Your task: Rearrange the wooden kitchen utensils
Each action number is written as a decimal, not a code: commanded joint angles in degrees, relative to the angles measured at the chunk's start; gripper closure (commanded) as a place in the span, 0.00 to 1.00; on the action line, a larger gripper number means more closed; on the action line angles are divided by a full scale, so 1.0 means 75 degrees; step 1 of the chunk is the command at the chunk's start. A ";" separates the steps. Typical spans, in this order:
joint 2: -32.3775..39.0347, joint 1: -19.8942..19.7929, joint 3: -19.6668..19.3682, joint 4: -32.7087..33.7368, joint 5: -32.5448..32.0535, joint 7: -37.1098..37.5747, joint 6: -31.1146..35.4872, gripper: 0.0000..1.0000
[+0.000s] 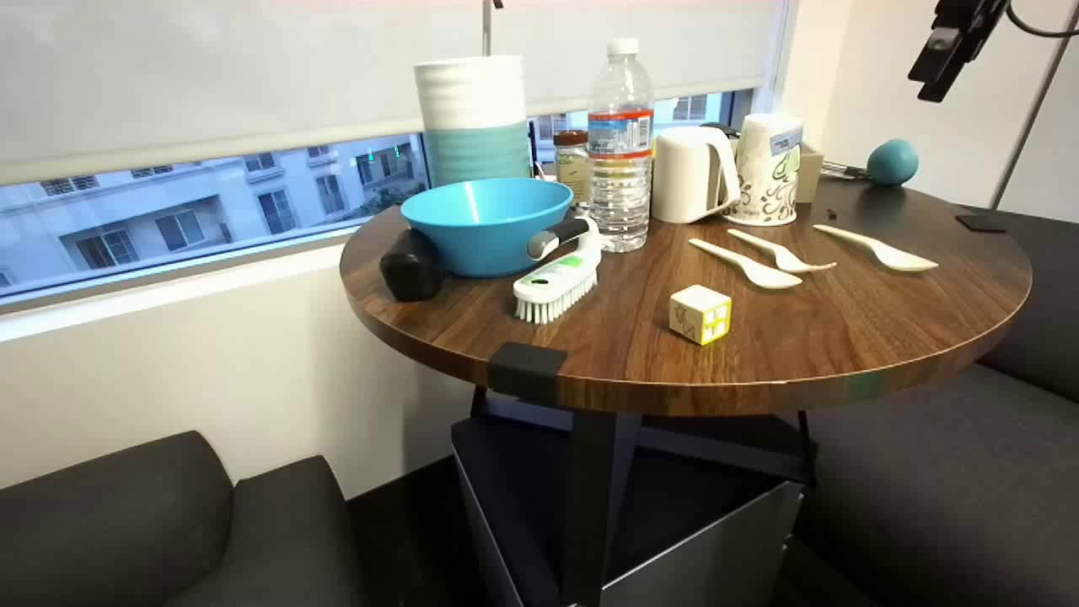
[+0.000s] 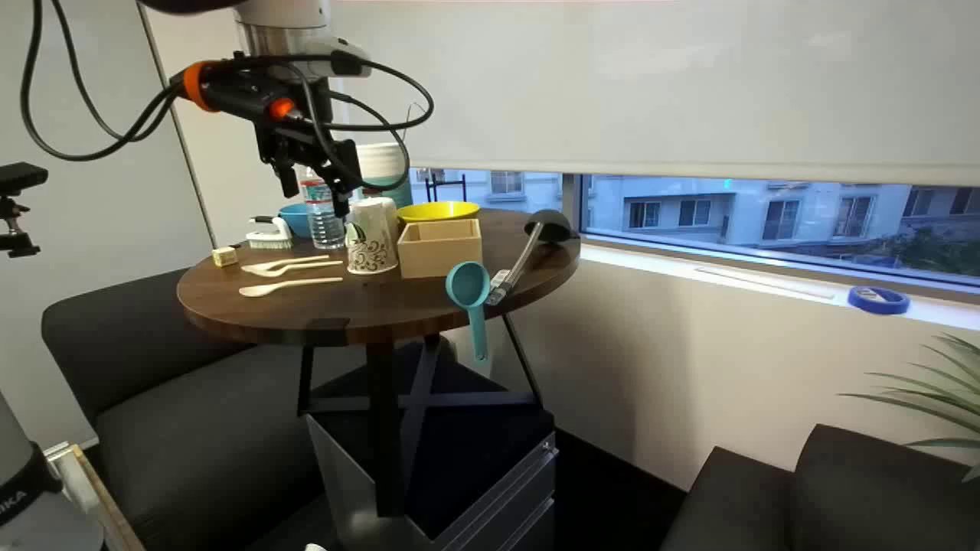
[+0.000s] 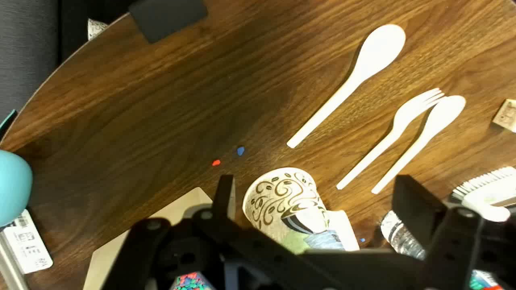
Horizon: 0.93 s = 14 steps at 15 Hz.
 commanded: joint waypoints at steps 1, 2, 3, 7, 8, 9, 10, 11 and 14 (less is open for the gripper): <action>0.0051 -0.0211 0.0175 0.0019 0.0124 -0.0105 -0.0031 0.00; 0.0051 -0.0211 0.0175 0.0019 0.0124 -0.0105 -0.0031 0.00; 0.0051 -0.0212 0.0174 0.0019 0.0124 -0.0105 -0.0031 0.00; 0.0102 -0.0209 0.0409 -0.0157 0.0187 0.0267 0.0040 0.00; 0.0096 -0.0204 0.0535 -0.0258 0.0209 0.0442 0.0128 0.00; 0.0105 -0.0294 0.0778 -0.0337 0.0122 0.0879 0.0187 0.00; 0.0084 -0.0292 0.0931 -0.0412 0.0139 0.1125 0.0209 0.00; 0.0075 -0.0335 0.1152 -0.0508 0.0117 0.1524 0.0304 0.00; 0.0147 -0.0477 0.1759 -0.0783 -0.0084 0.2622 0.0633 0.00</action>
